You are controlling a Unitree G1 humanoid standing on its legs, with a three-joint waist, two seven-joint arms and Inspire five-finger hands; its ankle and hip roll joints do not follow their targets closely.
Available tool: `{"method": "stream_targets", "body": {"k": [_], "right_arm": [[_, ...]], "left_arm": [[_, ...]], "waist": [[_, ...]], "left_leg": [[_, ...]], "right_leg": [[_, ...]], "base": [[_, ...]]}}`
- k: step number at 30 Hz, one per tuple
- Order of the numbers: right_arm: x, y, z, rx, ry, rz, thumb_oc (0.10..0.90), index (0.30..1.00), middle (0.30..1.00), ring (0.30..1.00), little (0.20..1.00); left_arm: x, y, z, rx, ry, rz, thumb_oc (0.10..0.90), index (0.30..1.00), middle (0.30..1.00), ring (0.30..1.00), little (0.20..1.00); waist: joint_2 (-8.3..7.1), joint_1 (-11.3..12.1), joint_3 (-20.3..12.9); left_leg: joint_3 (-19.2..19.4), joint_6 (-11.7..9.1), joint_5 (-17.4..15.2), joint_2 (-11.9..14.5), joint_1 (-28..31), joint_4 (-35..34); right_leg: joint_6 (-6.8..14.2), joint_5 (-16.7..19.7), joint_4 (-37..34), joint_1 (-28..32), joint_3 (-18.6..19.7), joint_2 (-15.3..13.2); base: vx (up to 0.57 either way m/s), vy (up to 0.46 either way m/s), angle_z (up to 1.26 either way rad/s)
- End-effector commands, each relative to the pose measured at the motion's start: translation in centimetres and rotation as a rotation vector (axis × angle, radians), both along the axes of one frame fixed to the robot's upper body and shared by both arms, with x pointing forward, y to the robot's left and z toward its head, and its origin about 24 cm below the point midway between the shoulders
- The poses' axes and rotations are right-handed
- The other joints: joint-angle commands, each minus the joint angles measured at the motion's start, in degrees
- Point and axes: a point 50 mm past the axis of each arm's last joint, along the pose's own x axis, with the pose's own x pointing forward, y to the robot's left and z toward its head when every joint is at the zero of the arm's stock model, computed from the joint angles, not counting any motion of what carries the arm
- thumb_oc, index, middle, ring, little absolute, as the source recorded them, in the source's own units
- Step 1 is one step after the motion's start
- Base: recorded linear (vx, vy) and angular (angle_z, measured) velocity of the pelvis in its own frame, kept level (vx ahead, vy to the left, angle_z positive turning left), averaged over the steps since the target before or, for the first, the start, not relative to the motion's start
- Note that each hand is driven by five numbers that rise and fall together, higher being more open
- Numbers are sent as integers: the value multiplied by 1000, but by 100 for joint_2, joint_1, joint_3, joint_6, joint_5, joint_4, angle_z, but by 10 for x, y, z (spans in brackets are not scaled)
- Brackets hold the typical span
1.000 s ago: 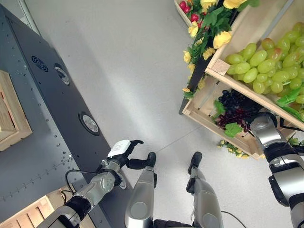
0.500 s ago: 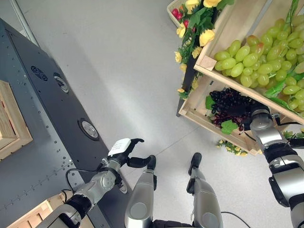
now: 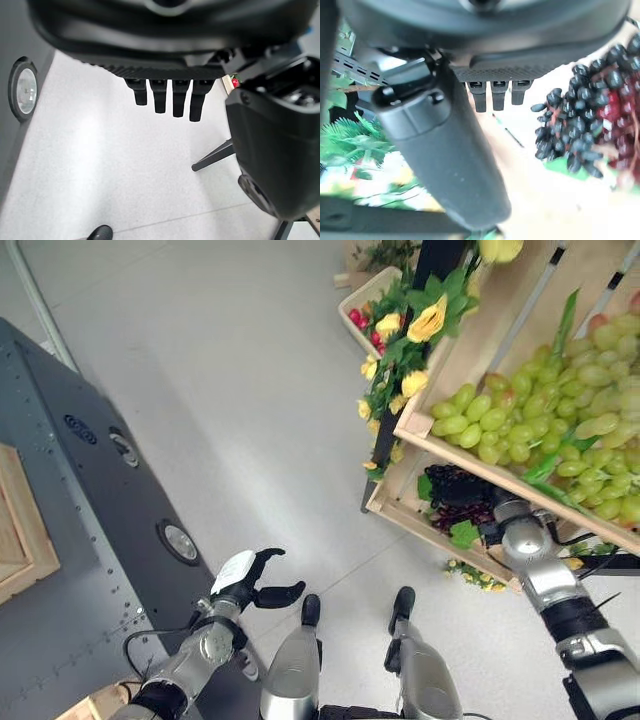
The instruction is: Pick up the fruits from the basket on one side to the basket on the other side
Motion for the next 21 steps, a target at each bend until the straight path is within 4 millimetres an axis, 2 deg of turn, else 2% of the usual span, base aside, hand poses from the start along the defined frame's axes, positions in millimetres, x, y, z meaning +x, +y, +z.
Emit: {"method": "stream_targets", "body": {"k": [1,3,6,7,8,15,16,18,21], "right_arm": [[-16,7,43,1,-304,162,800,900,900,900,900],[-22,9,38,50,-289,195,800,900,900,900,900],[-41,24,13,158,-190,354,800,900,900,900,900],[-41,25,12,166,-184,362,800,900,900,900,900],[-47,29,1,212,-147,391,800,900,900,900,900],[-61,48,-29,347,19,552,800,900,900,900,900],[-61,48,-29,347,19,552,800,900,900,900,900],[-67,56,-49,356,148,618,800,900,900,900,900],[-74,57,-69,307,278,656,800,900,900,900,900]], "left_arm": [[-24,-8,-21,-7,34,15,800,900,900,900,900],[-27,-9,-24,-3,45,17,800,900,900,900,900],[-36,-9,-33,-3,82,42,800,900,900,900,900],[-36,-9,-34,-4,85,43,800,900,900,900,900],[-40,-8,-37,-1,106,45,800,900,900,900,900],[-45,-7,-42,-5,145,44,800,900,900,900,900],[-45,-7,-42,-5,145,44,800,900,900,900,900],[-43,-8,-43,-43,175,46,800,900,900,900,900],[-42,-11,-44,-84,212,41,800,900,900,900,900]], "waist": [[62,-107,-1256],[60,-113,-1311],[60,-163,-1447],[61,-166,-1453],[63,-184,-1486],[46,-216,-1620],[46,-216,-1620],[28,-209,-1670],[7,-189,-1717]], "left_leg": [[-119,54,139,-118,53,-601],[-104,50,160,-111,102,-677],[-50,48,188,-102,242,-882],[-49,48,189,-102,245,-888],[-39,46,191,-102,268,-937],[-1,32,179,-86,247,-965],[-1,32,179,-86,247,-965],[40,33,178,-106,273,-965],[75,51,160,-133,296,-965]], "right_leg": [[583,-874,559,441,-56,-247],[600,-850,517,469,-75,-259],[654,-772,380,525,-131,-308],[655,-769,373,529,-136,-311],[669,-749,356,531,-168,-335],[706,-633,192,579,-215,-393],[706,-633,192,579,-215,-393],[735,-561,147,581,-221,-441],[779,-514,115,602,-265,-511]], "base": [[91,41,-8],[62,26,-7],[26,10,-1],[0,0,0],[4,9,-4],[1,2,0],[0,0,0],[16,38,3],[10,63,6]]}}
